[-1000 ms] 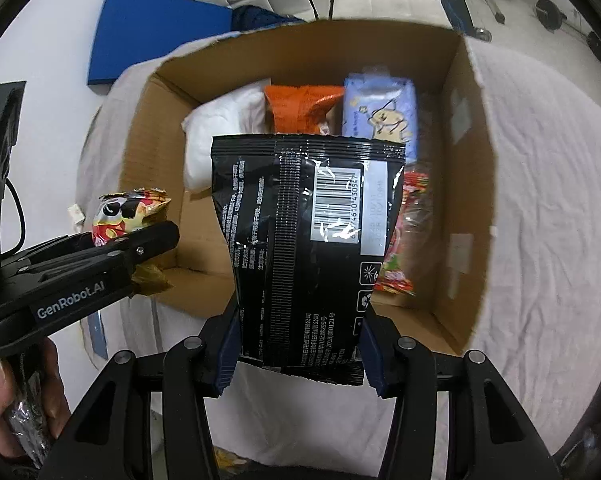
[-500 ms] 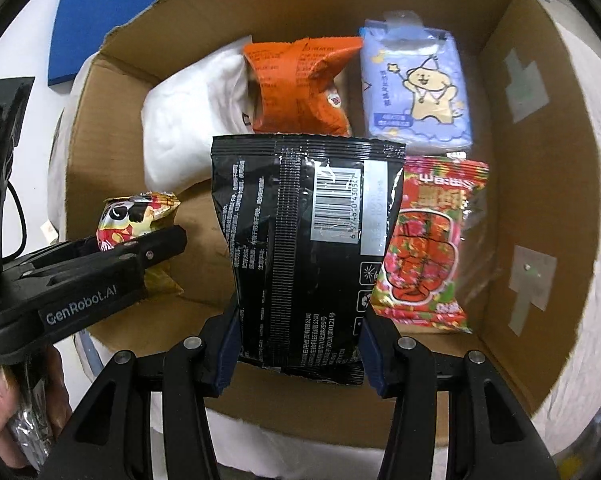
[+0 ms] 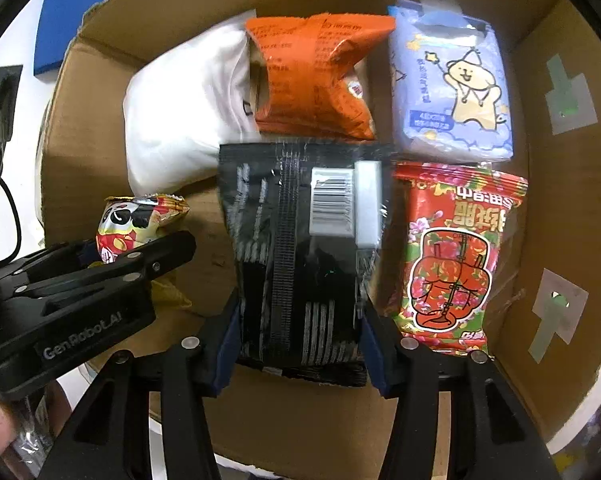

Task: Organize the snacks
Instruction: 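Carry both bags into the box and open both tools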

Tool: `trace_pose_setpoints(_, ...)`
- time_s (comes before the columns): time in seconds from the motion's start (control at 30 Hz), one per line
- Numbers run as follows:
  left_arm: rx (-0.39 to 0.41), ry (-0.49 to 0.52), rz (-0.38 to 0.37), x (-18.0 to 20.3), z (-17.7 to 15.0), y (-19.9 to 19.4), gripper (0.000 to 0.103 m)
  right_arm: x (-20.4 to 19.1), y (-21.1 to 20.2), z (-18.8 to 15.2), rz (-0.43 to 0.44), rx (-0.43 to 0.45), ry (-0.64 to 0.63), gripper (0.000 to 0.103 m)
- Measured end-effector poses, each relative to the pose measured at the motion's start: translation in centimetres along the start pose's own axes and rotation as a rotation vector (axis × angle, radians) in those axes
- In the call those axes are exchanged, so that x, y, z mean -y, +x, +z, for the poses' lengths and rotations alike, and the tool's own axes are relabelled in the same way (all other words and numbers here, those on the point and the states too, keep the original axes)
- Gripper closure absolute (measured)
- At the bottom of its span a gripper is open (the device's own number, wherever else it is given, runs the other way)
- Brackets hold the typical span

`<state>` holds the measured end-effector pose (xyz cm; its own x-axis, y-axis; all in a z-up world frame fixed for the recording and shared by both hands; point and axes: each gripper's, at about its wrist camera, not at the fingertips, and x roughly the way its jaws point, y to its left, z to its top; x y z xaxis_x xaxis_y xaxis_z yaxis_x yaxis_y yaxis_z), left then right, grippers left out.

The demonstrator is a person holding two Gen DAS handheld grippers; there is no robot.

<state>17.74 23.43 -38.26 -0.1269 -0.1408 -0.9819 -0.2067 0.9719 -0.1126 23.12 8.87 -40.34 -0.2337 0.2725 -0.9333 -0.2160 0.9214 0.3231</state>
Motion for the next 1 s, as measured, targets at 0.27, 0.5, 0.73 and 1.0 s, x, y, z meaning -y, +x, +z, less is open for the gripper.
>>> trace_pose_setpoints(0.27, 0.018, 0.000, -0.005, 0.0, -0.7, 0.0, 0.043, -1.0, 0.3, -0.1, -0.037, 0.011, -0.030, 0.029)
trace_pose_setpoints(0.5, 0.069, -0.001, -0.018, 0.6, -1.6, -1.7, 0.006, 0.6, -1.5, -0.7, -0.092, 0.049, -0.026, 0.011)
trace_pose_setpoints(0.73, 0.131, 0.015, 0.030, 2.6, -2.3, -3.3, 0.003, 3.0, -3.6, -1.7, -0.186, 0.108, -0.016, 0.000)
trace_pose_setpoints(1.0, 0.181, 0.013, 0.037, 3.4, -2.5, -6.1, 0.003, 4.7, -5.8, -2.1, -0.212, 0.145, 0.009, 0.000)
